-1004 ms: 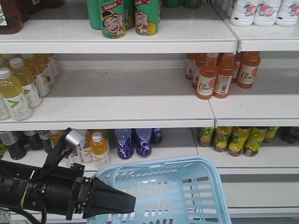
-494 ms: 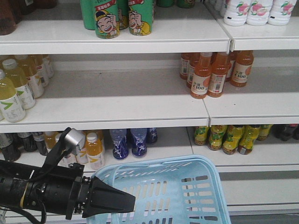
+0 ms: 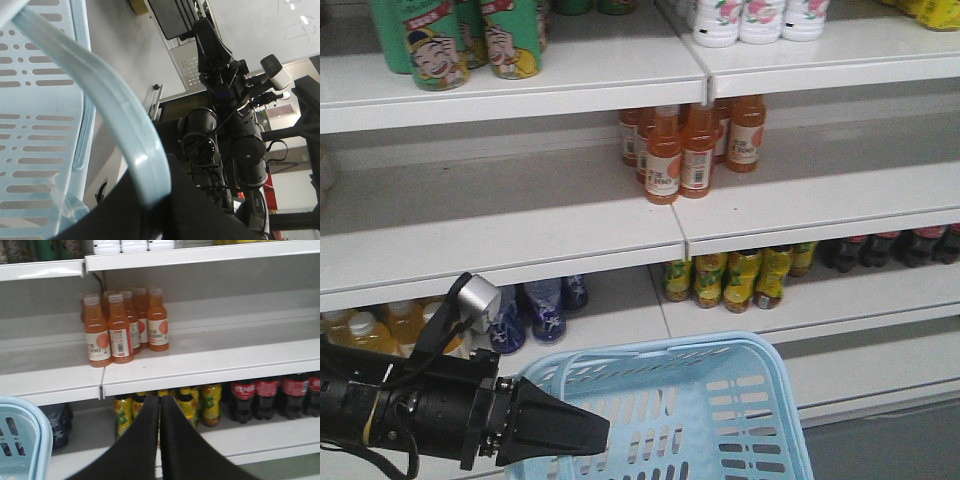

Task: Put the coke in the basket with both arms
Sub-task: 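Hold the basket in the left gripper while the base turns away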

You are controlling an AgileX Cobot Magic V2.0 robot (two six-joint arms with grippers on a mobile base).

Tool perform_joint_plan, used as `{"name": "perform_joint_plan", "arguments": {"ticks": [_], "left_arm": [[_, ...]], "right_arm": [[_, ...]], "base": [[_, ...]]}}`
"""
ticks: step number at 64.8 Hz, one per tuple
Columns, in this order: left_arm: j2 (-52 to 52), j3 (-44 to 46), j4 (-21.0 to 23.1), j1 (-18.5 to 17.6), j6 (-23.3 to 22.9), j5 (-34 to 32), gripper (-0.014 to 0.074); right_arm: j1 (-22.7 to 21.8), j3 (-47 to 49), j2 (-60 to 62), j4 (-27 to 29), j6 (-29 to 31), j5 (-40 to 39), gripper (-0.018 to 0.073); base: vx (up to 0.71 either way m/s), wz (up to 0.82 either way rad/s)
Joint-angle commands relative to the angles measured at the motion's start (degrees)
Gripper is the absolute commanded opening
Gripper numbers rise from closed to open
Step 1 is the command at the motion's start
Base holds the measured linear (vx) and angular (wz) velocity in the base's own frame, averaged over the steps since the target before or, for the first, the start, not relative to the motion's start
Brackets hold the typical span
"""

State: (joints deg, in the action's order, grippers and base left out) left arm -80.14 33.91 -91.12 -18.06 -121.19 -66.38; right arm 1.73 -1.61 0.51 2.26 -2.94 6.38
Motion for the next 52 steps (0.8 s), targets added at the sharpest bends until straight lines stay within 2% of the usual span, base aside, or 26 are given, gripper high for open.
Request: {"name": "perform_joint_plan", "arguments": {"ticks": [1,52], "left_arm": [[1.8,1.3,4.5,-0.4,-0.1,-12.5,-0.0008],[1.8,1.3,4.5,-0.4,-0.1,-12.5,-0.0008]], "right_arm": [[0.1,-0.9,1.0,-0.6,0.1,-4.4,-0.0004],[0.1,-0.9,1.0,-0.6,0.1,-4.3,-0.0004]], "base": [[0.0,-0.48],[0.0,-0.52]]}}
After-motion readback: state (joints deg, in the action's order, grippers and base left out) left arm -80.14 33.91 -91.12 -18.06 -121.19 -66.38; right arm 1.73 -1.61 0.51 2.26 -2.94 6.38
